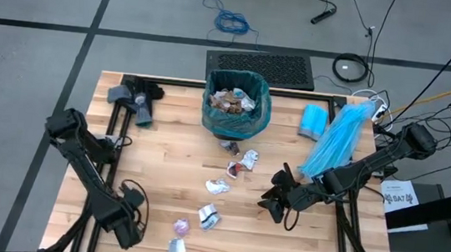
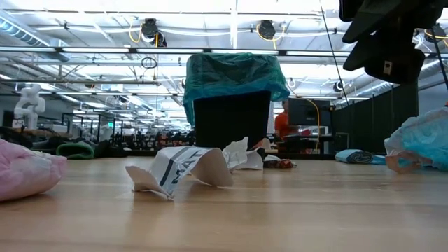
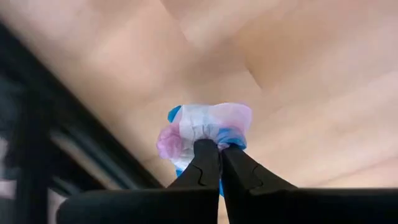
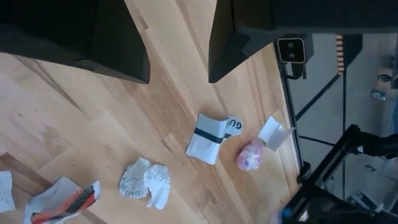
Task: Place trash/remove bag and relplace
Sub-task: Put the pink plastic into the trash bin
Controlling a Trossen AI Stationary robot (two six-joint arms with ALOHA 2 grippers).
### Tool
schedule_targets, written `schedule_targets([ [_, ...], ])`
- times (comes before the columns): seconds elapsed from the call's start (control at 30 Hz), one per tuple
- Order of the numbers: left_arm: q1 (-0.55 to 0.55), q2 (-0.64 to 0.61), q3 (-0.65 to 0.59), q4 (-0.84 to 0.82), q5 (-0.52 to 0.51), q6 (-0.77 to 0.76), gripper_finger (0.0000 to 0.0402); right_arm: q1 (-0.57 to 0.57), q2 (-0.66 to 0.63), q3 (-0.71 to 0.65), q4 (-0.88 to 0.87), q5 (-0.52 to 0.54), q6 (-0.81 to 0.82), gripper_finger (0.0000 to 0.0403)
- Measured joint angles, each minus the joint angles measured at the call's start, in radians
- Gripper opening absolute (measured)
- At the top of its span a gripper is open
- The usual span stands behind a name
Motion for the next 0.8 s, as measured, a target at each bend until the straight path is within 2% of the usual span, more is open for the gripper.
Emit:
schedule_targets([
  [0.13,0.068,-0.018,0.086,-0.109,-0.029,0.114,0.0002,0.000,0.000,0.000,0.002,0.004,-0.008,0.0155],
  [0.37,0.239,-0.017,0.201,-0.141,-0.244,0.324,0.0001,0.000,0.000,0.000,0.004,0.003,-0.008,0.0155],
  [0.67,0.579,-0.047,0.413,-0.148,-0.475,0.797,0.0000,0.000,0.000,0.000,0.014,-0.002,0.020,0.0155],
  [0.8,0.738,-0.081,0.521,-0.134,-0.530,1.027,0.0000,0.000,0.000,0.000,0.017,-0.001,0.058,0.0155],
])
